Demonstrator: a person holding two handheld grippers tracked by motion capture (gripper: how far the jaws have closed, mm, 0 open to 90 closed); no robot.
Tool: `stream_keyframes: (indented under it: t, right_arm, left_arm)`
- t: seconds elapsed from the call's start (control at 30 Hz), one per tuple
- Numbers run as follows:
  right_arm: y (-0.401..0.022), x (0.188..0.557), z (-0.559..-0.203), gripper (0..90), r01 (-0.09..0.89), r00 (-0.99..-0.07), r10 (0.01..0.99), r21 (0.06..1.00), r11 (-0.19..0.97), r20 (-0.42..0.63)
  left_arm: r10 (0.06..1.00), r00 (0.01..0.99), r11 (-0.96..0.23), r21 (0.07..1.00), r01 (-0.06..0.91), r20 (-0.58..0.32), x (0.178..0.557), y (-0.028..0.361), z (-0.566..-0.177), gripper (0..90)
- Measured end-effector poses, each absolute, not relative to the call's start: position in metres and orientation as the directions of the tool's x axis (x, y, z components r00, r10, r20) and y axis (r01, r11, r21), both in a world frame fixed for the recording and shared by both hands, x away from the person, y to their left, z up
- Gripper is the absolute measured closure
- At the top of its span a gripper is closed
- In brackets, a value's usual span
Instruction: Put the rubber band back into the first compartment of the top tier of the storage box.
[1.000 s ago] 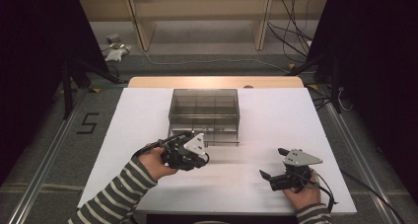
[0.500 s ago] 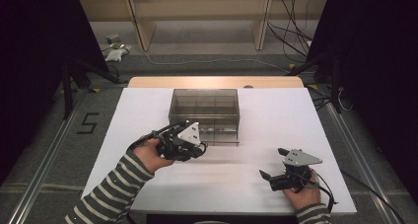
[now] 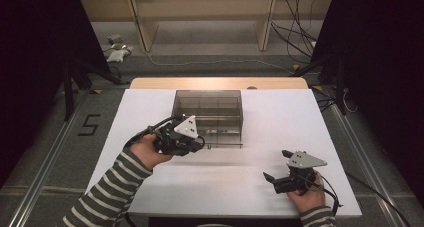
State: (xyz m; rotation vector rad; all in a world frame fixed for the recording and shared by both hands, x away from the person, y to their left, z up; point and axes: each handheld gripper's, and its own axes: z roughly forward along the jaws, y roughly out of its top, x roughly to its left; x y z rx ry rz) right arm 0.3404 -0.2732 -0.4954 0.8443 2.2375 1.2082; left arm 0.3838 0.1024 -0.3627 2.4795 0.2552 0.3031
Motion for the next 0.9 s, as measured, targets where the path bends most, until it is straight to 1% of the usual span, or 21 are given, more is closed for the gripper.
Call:
stream_keyframes:
  t: [0.13,0.23,0.63,0.9]
  right_arm:
    - [-0.273,0.34,-0.495,0.6,0.3,-0.707,0.699,0.853,0.427,-0.101]
    - [-0.273,0.341,-0.496,0.6,0.301,-0.707,0.7,0.853,0.426,-0.101]
    - [-0.273,0.341,-0.496,0.7,0.305,-0.707,0.7,0.851,0.428,-0.098]
    - [-0.273,0.341,-0.496,0.7,0.305,-0.707,0.701,0.851,0.428,-0.098]
  left_arm:
    - [0.263,0.95,-0.788,0.605,0.113,0.166,0.386,0.106,-0.36,85.6]
    - [0.273,0.942,-0.797,0.594,0.109,0.193,0.385,0.108,-0.358,85.5]
    - [0.301,0.935,-0.793,0.595,0.135,0.189,0.392,0.117,-0.353,85.5]
    - [0.336,0.924,-0.794,0.583,0.174,0.183,0.403,0.123,-0.356,85.5]
